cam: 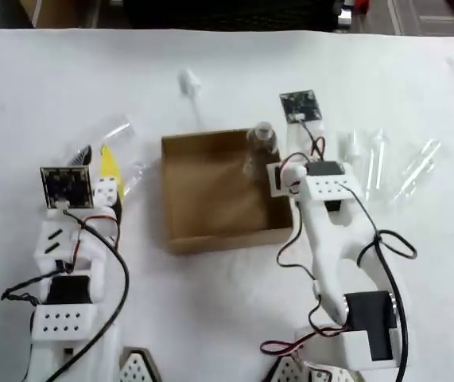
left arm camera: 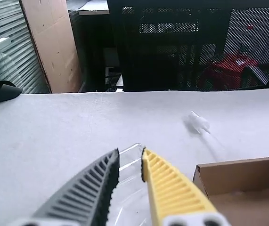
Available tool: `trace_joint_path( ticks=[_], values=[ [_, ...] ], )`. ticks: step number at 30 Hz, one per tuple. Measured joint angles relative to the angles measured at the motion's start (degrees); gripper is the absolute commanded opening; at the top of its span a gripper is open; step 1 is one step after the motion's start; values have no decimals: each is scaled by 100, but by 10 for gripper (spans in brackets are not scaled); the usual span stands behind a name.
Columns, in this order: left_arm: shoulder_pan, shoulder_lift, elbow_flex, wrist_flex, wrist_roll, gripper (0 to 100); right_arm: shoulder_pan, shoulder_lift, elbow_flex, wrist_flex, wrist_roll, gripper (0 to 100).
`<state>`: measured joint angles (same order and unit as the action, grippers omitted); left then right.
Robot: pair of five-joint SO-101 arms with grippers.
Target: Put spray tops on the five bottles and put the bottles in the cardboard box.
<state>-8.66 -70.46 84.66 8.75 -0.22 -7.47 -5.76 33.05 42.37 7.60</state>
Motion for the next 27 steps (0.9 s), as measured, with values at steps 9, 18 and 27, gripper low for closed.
trace_joint_path(
  ticks=[9, 18, 27],
  values=[
    [0, 0, 0, 0, 0, 87, 220, 9, -88, 369, 35, 16],
    [62, 0, 0, 0, 0, 87, 853, 9, -79, 475, 35, 16],
    [70, 0, 0, 0, 0, 88, 1099, 0, -26, 475, 132, 22]
  ],
)
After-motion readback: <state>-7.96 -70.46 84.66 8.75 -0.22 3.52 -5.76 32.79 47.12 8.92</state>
